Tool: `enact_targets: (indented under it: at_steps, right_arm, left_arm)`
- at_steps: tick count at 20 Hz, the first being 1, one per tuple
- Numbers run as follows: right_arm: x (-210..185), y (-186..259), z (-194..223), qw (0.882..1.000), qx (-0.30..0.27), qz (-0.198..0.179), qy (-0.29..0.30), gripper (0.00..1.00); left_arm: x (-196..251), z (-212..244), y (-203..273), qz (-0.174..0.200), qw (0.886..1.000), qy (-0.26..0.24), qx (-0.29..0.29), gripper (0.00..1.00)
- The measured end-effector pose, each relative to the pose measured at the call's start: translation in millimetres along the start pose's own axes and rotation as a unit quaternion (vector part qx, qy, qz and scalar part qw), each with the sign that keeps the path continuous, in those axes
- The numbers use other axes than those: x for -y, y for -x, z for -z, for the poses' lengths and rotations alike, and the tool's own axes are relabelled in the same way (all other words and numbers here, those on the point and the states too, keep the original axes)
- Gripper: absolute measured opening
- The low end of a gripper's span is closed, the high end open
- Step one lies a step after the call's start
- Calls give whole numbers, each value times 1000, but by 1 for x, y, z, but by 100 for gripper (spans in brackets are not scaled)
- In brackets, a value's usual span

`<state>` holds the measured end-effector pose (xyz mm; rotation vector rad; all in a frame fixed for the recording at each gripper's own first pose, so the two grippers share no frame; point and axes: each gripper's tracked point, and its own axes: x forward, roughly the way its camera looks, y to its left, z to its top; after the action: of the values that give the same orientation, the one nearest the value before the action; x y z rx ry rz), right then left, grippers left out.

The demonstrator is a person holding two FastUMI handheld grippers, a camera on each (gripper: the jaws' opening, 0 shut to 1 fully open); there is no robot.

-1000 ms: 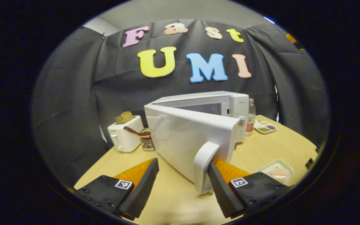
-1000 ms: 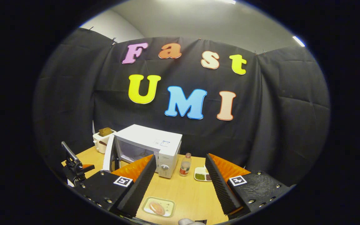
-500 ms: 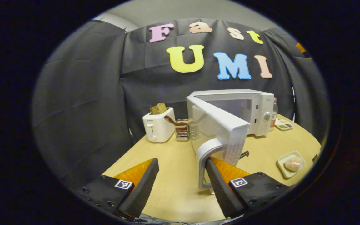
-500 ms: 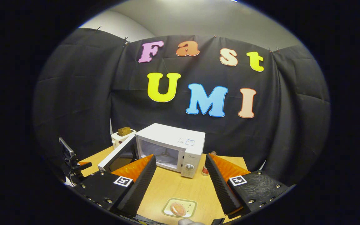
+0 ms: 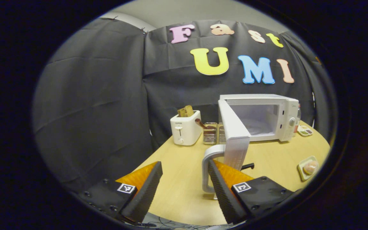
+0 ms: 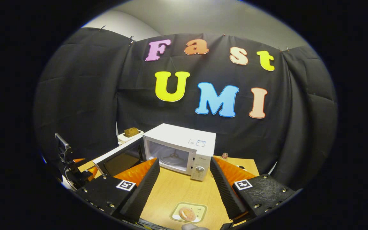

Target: Open the microwave oven with the left hand, put the food in, and close the microwave oven.

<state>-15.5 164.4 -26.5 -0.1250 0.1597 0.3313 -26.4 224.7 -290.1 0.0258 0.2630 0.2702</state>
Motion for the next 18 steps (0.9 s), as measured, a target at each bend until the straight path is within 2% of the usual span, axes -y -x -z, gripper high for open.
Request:
enact_targets:
  at_steps: [2, 4, 6, 8, 11, 15, 17, 18]
  right_arm:
    - [4, -5, 11, 1000, -4, 0, 14, 96]
    - [5, -7, 39, 999, -25, -10, 18, 97]
    - [8, -6, 75, 998, -55, -20, 31, 96]
    - [9, 0, 120, 995, -90, -42, 17, 96]
    - [22, 10, 195, 983, -170, -50, 45, 96]
    - [27, 6, 268, 971, -226, -73, 36, 97]
    - [15, 2, 298, 964, -243, -103, 23, 97]
    - [9, -2, 311, 961, -250, -115, 19, 97]
  left_arm:
    - [5, -4, 8, 3, 1000, -6, 4, 96]
    - [7, -11, 18, 4, 1000, -12, 6, 98]
    - [12, -27, 34, 10, 1000, -6, 16, 98]
    - [21, -46, 51, 20, 999, -1, 29, 98]
    - [42, -88, 73, 37, 998, 3, 52, 99]
    - [82, -147, 100, 60, 995, 0, 82, 99]
    - [99, -172, 106, 68, 993, 10, 94, 99]
    - [104, -181, 107, 67, 993, 14, 92, 94]
